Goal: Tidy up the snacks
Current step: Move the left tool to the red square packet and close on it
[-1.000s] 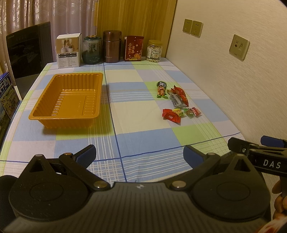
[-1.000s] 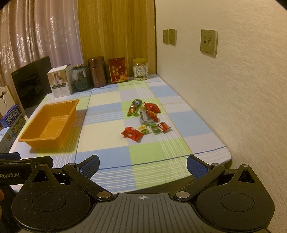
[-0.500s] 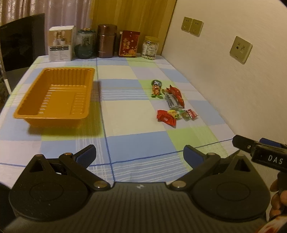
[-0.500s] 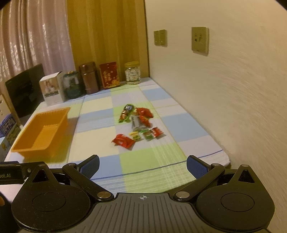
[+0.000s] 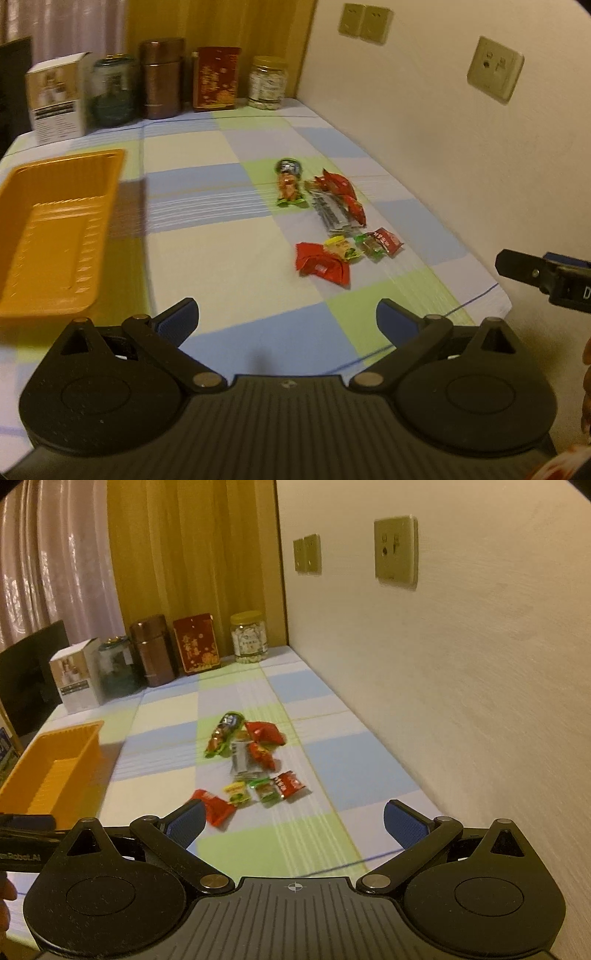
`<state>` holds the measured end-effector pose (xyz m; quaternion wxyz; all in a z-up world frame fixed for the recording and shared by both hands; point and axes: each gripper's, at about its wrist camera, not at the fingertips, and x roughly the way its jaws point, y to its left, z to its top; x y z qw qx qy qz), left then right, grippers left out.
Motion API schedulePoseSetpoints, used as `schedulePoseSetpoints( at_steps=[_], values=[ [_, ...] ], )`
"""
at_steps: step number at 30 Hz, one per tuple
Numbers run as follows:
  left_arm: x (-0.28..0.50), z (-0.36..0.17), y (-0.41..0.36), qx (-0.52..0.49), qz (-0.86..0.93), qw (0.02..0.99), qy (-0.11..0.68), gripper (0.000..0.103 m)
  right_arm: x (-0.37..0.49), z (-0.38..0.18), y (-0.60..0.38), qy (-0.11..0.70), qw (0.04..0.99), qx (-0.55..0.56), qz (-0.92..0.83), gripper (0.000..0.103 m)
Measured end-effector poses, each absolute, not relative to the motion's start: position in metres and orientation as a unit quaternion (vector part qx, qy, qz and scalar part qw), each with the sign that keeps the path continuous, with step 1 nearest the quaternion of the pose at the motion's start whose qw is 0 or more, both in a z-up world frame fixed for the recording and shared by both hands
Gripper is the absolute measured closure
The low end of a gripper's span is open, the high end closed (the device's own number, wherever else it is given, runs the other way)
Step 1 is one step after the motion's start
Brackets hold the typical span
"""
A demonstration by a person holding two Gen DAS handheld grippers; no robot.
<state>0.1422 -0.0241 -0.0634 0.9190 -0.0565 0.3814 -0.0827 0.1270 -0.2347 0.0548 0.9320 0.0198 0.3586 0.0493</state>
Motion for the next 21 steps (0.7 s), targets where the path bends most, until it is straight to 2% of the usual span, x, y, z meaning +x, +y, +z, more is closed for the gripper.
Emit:
schedulePoseSetpoints(
  at_steps=[7,18,21],
  values=[
    [0.194,-0.098,-0.042,-0.048,-0.121,0.913,0.387,0.01,0.169,0.02,-0.246,0.377,0.925,0.014,0.056,0.002],
    [0.245,-0.14,-0.08,0.042,-0.184,0.909,0.371,0.019,0.216,-0.035,-0.252,0.415,0.908,0.012,0.064,0.007],
    [0.253,-0.149,-0.086,0.054,-0.19,0.906,0.374,0.027,0.223,-0.044,-0.25,0.42,0.905,0.015,0.066,0.007]
  ],
)
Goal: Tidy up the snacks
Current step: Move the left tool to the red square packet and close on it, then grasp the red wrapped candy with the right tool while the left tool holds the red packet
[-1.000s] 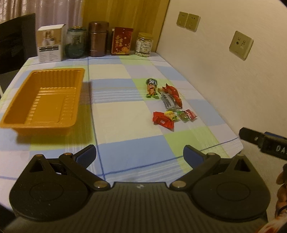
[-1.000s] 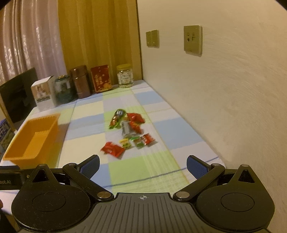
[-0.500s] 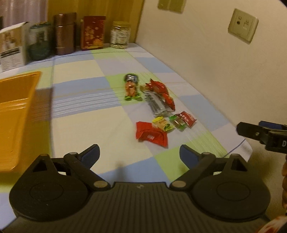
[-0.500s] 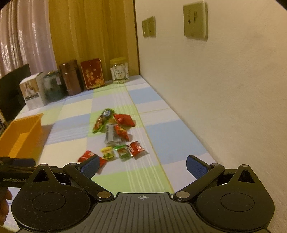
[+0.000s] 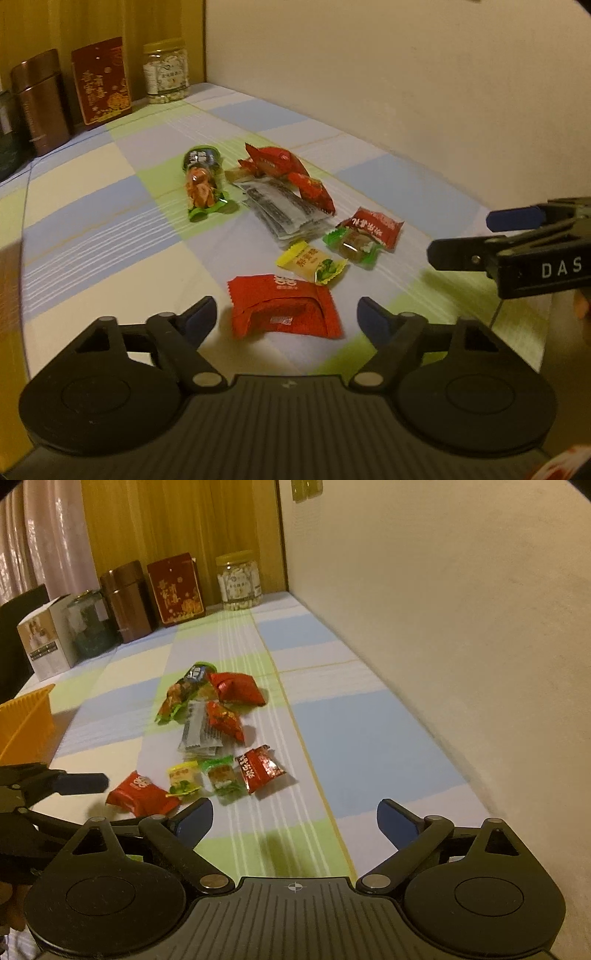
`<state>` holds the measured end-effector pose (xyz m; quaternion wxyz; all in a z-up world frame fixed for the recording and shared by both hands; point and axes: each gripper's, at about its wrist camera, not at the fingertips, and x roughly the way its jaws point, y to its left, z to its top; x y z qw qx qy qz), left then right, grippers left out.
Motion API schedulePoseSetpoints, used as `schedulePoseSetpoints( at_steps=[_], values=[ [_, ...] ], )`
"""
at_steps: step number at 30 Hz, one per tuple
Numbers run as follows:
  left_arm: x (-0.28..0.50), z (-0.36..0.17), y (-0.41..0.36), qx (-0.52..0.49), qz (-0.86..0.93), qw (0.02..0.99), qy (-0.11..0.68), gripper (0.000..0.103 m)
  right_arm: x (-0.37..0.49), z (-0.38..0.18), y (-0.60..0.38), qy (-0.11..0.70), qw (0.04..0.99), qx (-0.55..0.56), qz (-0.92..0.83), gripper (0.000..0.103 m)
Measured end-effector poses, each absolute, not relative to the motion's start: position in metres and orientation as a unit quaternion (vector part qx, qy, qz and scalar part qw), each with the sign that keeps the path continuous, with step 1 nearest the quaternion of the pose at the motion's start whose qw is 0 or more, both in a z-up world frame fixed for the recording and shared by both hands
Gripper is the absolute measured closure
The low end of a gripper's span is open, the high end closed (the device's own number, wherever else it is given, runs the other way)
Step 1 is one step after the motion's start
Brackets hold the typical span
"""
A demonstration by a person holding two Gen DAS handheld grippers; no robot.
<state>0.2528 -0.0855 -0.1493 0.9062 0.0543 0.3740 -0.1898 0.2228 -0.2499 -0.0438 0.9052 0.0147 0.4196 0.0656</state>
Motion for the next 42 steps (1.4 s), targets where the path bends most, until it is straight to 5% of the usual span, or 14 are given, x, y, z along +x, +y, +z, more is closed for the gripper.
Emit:
schedulePoseSetpoints(
  at_steps=[11,18,32,42],
  values=[
    [0.26,-0.153,-0.084,0.063,-0.195,0.908,0.366,0.063,0.244,-0.06,-0.24,0.421,0.903,0.003,0.082,0.013],
    [0.255,-0.149,-0.057,0.027,-0.162,0.912,0.375,0.065,0.258,-0.064,-0.231,0.416,0.902,-0.029,0.111,0.026],
    [0.241,-0.129,-0.04,-0.005,-0.153,0.919,0.362,0.066,0.286,-0.078,-0.219,0.433,0.888,-0.072,0.138,0.069],
    [0.224,-0.107,-0.032,-0.012,-0.141,0.924,0.354,0.066,0.261,-0.055,-0.216,0.417,0.9,-0.049,0.118,0.07]
  ],
)
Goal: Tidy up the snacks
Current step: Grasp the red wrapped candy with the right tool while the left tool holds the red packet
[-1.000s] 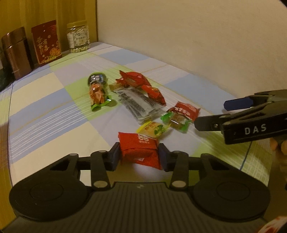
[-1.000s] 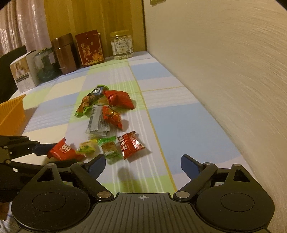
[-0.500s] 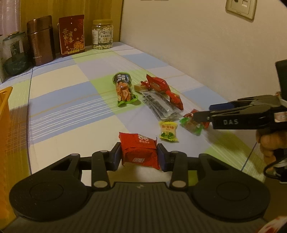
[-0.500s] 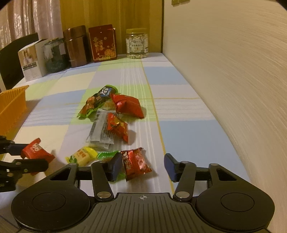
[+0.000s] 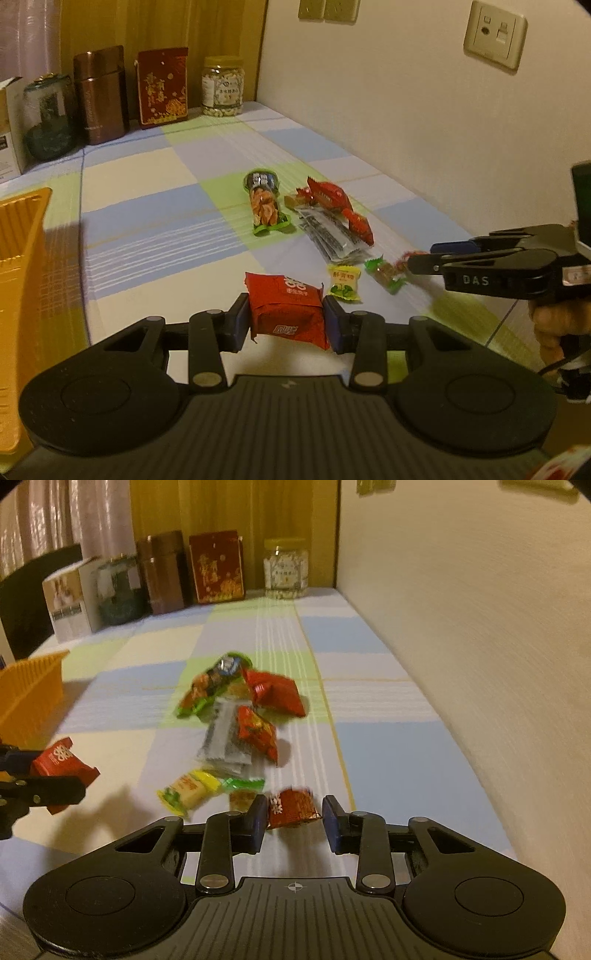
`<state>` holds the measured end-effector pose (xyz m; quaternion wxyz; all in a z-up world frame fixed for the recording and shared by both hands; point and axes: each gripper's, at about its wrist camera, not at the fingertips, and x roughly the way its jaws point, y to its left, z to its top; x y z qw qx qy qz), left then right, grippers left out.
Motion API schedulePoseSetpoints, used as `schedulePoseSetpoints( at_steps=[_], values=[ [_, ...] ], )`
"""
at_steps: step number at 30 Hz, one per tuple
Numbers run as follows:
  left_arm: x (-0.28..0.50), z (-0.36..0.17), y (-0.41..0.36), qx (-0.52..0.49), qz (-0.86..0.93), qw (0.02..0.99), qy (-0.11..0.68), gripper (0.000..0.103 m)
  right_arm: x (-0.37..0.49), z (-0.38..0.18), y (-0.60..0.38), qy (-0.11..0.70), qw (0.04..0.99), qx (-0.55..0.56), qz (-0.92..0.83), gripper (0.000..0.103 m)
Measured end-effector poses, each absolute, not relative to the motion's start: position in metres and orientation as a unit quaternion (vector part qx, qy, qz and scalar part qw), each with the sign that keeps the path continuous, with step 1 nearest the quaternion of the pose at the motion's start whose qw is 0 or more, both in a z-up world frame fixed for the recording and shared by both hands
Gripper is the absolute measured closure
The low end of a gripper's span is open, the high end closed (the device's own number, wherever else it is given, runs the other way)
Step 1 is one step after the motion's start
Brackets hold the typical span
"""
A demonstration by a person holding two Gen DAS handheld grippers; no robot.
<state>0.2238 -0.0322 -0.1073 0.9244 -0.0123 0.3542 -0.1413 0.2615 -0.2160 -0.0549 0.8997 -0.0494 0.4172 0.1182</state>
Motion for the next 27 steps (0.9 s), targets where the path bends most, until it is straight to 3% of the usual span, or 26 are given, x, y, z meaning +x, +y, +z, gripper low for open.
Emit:
schedulePoseSetpoints(
  at_steps=[2,3,4,15,16,18,19,20,27],
  values=[
    [0.218,-0.1,-0.03,-0.014,-0.139,0.926,0.352,0.066,0.256,-0.045,-0.213,0.412,0.902,-0.05,0.118,0.074],
    [0.216,-0.097,-0.03,-0.015,-0.138,0.926,0.351,0.066,0.254,-0.041,-0.211,0.411,0.903,-0.049,0.119,0.091],
    [0.212,-0.093,-0.028,-0.017,-0.136,0.927,0.349,0.066,0.252,-0.038,-0.21,0.411,0.902,-0.048,0.119,0.1],
    [0.185,-0.083,-0.004,-0.037,-0.118,0.929,0.349,0.066,0.226,-0.047,-0.217,0.434,0.894,-0.056,0.1,0.099],
    [0.185,-0.083,-0.002,-0.039,-0.117,0.929,0.349,0.066,0.224,-0.049,-0.218,0.432,0.894,-0.063,0.098,0.095],
    [0.184,-0.083,0.001,-0.041,-0.114,0.929,0.349,0.066,0.22,-0.052,-0.219,0.432,0.893,-0.067,0.103,0.077],
    [0.184,-0.083,0.002,-0.043,-0.114,0.929,0.348,0.066,0.219,-0.053,-0.219,0.43,0.894,-0.067,0.103,0.052],
    [0.185,-0.083,0.002,-0.044,-0.113,0.929,0.349,0.066,0.218,-0.053,-0.22,0.425,0.897,-0.066,0.103,0.04],
    [0.189,-0.087,-0.001,-0.048,-0.115,0.928,0.352,0.066,0.227,-0.066,-0.222,0.431,0.897,-0.046,0.088,0.04]
  ],
)
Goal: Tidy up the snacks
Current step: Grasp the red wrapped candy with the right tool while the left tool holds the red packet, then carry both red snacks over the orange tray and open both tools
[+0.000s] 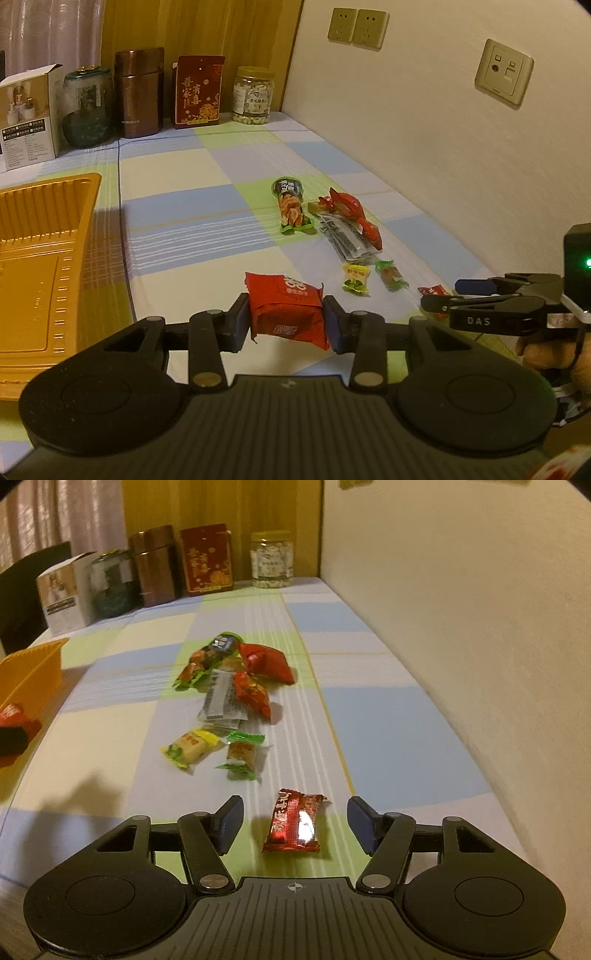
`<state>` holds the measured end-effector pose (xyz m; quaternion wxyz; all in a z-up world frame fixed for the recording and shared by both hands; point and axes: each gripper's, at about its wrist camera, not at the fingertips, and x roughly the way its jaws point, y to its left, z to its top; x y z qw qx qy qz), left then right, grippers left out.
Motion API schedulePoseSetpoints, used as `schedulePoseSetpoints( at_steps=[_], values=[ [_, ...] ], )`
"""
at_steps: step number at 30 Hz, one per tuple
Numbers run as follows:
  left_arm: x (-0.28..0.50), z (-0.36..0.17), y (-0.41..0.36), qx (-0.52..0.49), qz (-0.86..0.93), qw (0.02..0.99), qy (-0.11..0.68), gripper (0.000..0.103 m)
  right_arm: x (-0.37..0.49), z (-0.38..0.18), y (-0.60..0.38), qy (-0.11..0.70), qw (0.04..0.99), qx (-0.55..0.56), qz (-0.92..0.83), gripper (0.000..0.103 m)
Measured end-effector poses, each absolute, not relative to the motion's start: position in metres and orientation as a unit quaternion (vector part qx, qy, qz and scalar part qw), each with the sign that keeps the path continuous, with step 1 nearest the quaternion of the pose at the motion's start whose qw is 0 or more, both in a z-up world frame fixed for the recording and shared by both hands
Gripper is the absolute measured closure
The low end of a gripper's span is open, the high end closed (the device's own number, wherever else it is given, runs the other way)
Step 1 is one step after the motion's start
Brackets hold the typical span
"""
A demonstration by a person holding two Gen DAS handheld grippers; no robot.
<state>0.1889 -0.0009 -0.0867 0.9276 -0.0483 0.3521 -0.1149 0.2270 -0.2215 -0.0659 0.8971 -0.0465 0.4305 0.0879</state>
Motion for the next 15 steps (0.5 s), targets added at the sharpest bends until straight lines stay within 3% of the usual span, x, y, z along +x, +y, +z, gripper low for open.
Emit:
schedulePoseSetpoints(
  at_steps=[1,4,15],
  values=[
    [0.19,-0.087,-0.001,-0.048,-0.115,0.927,0.353,0.066,0.228,-0.068,-0.221,0.432,0.897,-0.047,0.086,0.043],
    [0.191,-0.088,-0.001,-0.047,-0.114,0.927,0.356,0.066,0.228,-0.072,-0.218,0.432,0.896,-0.058,0.083,0.076],
    [0.176,-0.063,0.022,-0.058,-0.085,0.934,0.343,0.066,0.219,-0.013,-0.186,0.399,0.909,-0.044,0.116,0.077]
  ],
)
